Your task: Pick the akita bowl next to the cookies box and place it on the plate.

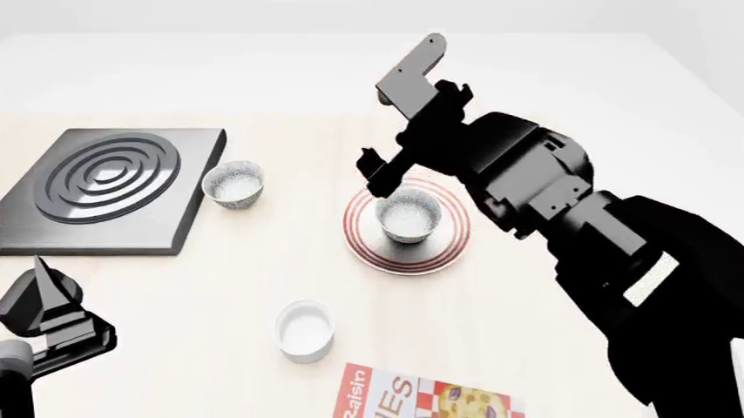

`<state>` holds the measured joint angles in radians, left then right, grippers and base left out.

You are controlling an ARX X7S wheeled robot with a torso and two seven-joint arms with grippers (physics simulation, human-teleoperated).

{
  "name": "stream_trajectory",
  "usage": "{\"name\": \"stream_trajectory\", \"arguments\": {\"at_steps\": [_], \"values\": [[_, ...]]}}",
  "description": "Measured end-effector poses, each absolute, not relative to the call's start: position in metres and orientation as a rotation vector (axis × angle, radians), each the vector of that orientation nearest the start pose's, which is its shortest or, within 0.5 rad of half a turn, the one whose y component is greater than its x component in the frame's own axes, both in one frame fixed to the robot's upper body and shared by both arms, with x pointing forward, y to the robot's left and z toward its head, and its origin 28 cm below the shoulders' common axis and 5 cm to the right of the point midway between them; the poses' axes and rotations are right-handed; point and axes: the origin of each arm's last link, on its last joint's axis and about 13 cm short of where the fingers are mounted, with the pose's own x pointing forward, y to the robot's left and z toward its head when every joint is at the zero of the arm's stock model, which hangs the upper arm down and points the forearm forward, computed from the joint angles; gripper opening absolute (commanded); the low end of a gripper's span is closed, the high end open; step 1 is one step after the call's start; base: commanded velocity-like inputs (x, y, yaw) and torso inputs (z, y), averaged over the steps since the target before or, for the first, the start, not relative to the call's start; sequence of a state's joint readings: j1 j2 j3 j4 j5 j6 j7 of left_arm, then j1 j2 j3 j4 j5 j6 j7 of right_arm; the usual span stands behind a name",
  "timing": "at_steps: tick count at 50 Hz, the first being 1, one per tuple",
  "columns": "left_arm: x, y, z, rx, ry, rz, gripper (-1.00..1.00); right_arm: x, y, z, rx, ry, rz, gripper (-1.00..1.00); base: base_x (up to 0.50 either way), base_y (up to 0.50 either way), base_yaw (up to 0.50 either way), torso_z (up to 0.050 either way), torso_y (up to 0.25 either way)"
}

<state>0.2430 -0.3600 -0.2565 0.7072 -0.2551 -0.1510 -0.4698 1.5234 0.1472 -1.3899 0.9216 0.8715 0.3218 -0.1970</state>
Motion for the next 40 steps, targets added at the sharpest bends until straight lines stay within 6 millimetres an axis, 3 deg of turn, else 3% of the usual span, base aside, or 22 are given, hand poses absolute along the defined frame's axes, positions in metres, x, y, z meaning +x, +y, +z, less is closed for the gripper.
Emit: {"name": "stream_trajectory", "arguments": {"at_steps": [10, 18, 25, 32, 40], "values": [[0.151, 0.288, 0.131, 0.101, -0.392, 0.476, 1.00, 0.404, -0.089, 0.304, -0.495, -0.024, 0.566, 1.00, 0.00, 0.00, 0.00, 0.000, 0.000], [0.150, 0.288, 0.131, 0.101, -0.394, 0.475, 1.00, 0.368, -0.121, 0.351, -0.394, -0.261, 0.541, 1.00, 0.00, 0.00, 0.00, 0.000, 0.000], [0.150, 0.287, 0.130, 0.101, -0.394, 0.472, 1.00, 0.307, -0.151, 0.374, -0.267, -0.543, 0.569, 1.00, 0.00, 0.00, 0.00, 0.000, 0.000], [0.150, 0.287, 0.131, 0.100, -0.396, 0.467, 1.00, 0.233, -0.179, 0.372, -0.169, -0.851, 0.550, 1.00, 0.00, 0.00, 0.00, 0.000, 0.000], [0.150, 0.287, 0.132, 0.099, -0.399, 0.464, 1.00, 0.159, -0.177, 0.380, -0.084, -1.134, 0.515, 1.00, 0.00, 0.00, 0.00, 0.000, 0.000]]}}
